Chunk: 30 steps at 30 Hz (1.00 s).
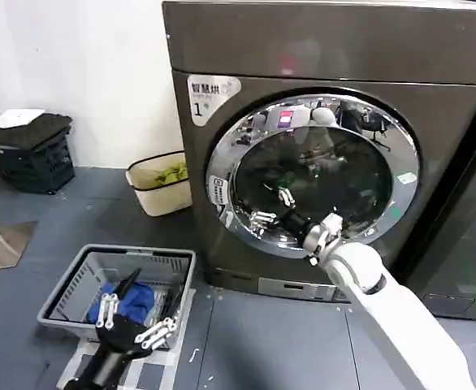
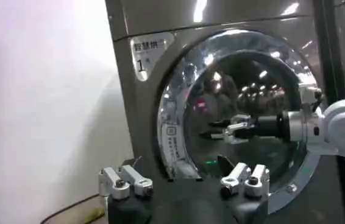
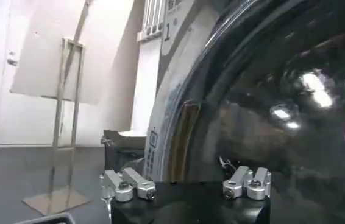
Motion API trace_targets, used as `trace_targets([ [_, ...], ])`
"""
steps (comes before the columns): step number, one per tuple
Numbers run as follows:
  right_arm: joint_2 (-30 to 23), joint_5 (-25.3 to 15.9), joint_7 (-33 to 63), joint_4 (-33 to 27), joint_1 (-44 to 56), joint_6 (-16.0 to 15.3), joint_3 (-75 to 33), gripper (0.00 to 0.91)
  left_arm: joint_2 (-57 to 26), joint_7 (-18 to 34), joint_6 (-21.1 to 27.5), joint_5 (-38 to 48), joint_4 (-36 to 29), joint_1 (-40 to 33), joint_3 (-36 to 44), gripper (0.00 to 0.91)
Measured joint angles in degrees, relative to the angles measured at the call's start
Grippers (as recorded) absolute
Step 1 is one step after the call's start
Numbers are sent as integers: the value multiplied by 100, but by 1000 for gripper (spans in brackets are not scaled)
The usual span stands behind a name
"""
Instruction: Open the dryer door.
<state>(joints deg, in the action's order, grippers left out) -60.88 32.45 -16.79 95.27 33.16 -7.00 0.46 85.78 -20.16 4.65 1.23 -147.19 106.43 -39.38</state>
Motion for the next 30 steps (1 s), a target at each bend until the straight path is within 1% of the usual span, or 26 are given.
trace_targets([
  [13,-246,-44,21,-204,-242,-32,250,907,18,0,5,0,0,36,-30,907],
  [17,-313,-105,20,-307,-322,-24,331,907,24,1,4,1,-1,56,-69,907],
  [30,-564,-119,-22,-629,-611,-7,601,907,36,8,3,3,-1,85,-95,907],
])
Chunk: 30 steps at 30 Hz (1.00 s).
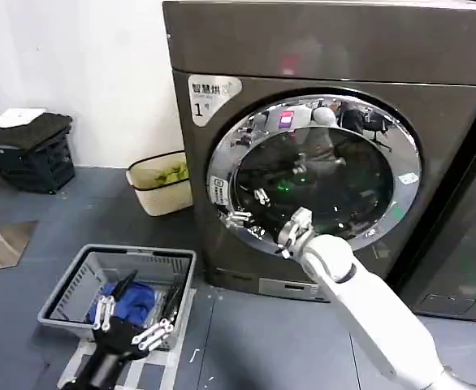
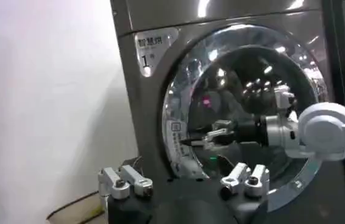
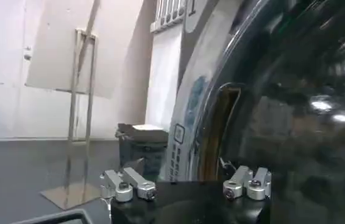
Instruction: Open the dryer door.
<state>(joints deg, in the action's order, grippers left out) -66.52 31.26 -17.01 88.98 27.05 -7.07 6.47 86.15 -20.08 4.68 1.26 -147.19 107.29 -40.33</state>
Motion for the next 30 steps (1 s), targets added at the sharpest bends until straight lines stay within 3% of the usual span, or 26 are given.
trace_targets([
  [9,-134,55,-239,-252,-201,20,143,907,15,4,-2,1,0,41,-17,907],
  [20,43,535,-1237,-246,-198,-111,158,907,-13,8,-11,123,0,-56,-125,907],
  [26,256,840,-2024,-288,-159,271,204,907,-95,-58,69,571,-1,-246,-351,907],
  [30,399,984,-2334,-222,-125,293,168,907,-153,-104,116,817,0,-371,-546,907],
])
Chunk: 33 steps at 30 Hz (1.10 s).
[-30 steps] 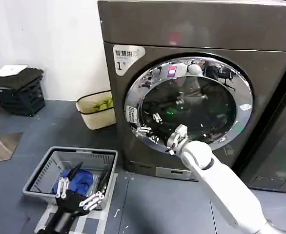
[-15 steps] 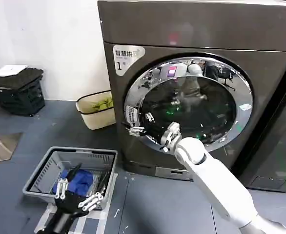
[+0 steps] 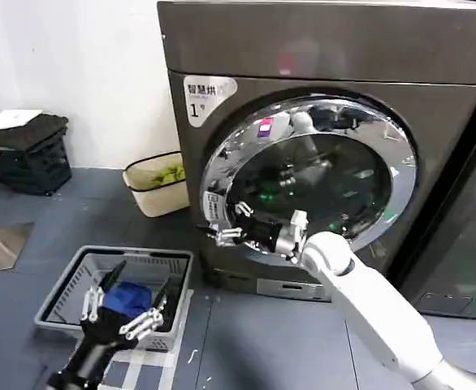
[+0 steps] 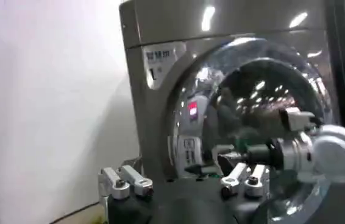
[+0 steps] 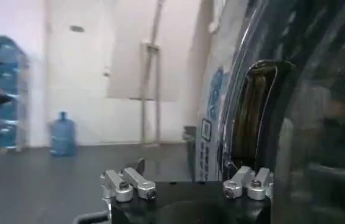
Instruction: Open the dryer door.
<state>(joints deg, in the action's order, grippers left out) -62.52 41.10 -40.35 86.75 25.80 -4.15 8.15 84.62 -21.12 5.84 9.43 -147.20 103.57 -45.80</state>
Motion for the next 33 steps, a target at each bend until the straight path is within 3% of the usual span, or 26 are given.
trace_targets([
  [10,347,137,-809,224,-16,137,-42,907,-162,-63,48,272,70,-252,-239,907],
  [20,785,750,-2124,174,-125,710,129,907,-306,-110,126,425,263,-509,-385,907],
  [33,1266,1014,-3531,470,62,753,-97,907,-768,-157,259,1291,690,-1086,-449,907],
])
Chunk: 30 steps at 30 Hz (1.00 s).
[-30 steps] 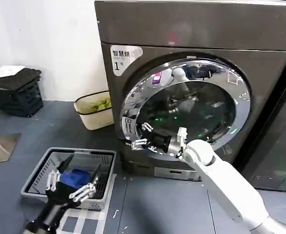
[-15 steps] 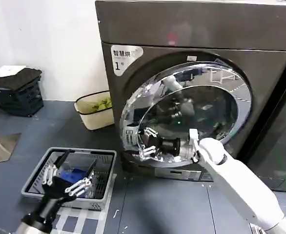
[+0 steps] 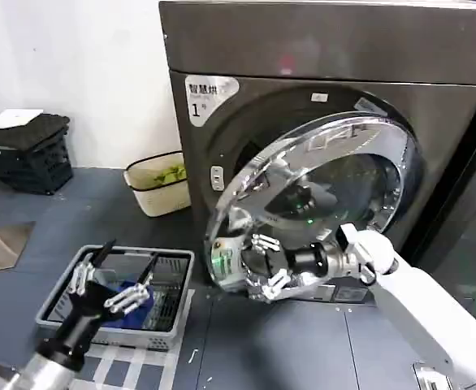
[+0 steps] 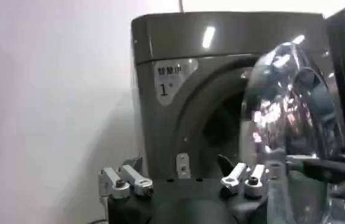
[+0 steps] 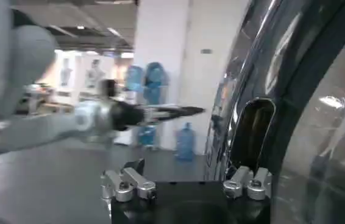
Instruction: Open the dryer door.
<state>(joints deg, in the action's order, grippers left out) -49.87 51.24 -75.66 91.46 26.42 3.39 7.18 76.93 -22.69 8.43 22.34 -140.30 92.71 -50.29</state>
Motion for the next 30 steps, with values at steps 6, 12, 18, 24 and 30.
trace_targets([
  [6,311,64,-412,299,218,114,-223,907,-536,-120,-28,361,469,-423,125,907],
  [12,622,131,-403,443,494,424,-659,907,-1166,-233,-119,601,1096,-969,406,907],
  [18,851,9,-350,330,784,406,-1179,907,-1705,-364,-167,852,1722,-1687,900,907],
  [24,1079,-1,-345,308,1155,400,-1695,907,-2089,-605,-160,992,2282,-2457,1456,907],
  [30,1407,134,-343,520,2141,510,-2680,907,-2217,-729,-157,1195,2812,-3184,2086,907],
])
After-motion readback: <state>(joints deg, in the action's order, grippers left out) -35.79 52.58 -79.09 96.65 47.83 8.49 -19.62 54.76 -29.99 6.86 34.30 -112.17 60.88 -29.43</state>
